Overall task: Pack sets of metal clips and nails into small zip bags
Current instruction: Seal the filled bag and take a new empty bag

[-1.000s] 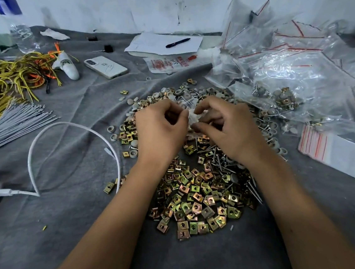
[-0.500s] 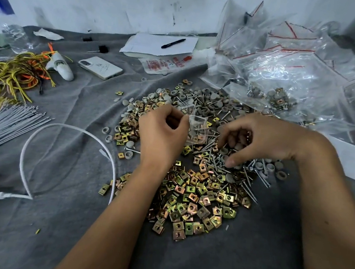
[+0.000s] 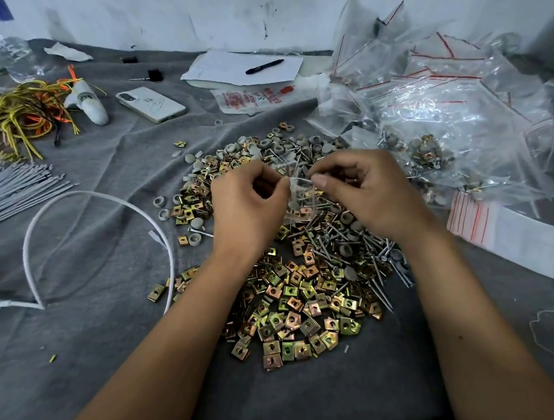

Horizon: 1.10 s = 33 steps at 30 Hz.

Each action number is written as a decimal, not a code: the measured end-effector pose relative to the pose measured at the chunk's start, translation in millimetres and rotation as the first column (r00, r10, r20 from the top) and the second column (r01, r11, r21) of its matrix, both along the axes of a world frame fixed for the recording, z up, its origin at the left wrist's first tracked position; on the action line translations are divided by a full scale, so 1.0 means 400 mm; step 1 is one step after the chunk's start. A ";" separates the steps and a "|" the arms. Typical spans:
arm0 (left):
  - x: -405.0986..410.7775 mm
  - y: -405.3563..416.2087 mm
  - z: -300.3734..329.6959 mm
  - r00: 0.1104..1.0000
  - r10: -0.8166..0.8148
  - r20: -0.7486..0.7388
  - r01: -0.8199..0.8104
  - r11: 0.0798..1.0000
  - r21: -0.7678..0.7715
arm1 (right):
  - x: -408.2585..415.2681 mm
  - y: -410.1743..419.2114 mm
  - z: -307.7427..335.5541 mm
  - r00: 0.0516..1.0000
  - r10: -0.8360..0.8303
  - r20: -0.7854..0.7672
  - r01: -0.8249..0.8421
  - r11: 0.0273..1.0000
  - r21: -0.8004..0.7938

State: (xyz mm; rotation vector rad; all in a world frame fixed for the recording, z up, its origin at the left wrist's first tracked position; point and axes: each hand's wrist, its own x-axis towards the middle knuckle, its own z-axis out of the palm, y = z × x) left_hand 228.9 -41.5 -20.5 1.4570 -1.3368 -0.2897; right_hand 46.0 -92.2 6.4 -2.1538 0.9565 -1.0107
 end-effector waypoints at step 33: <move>-0.001 -0.002 0.003 0.996 0.020 -0.082 -0.016 0.999 0.051 | -0.037 0.004 0.009 0.994 0.021 -0.108 -0.025 0.999 -0.033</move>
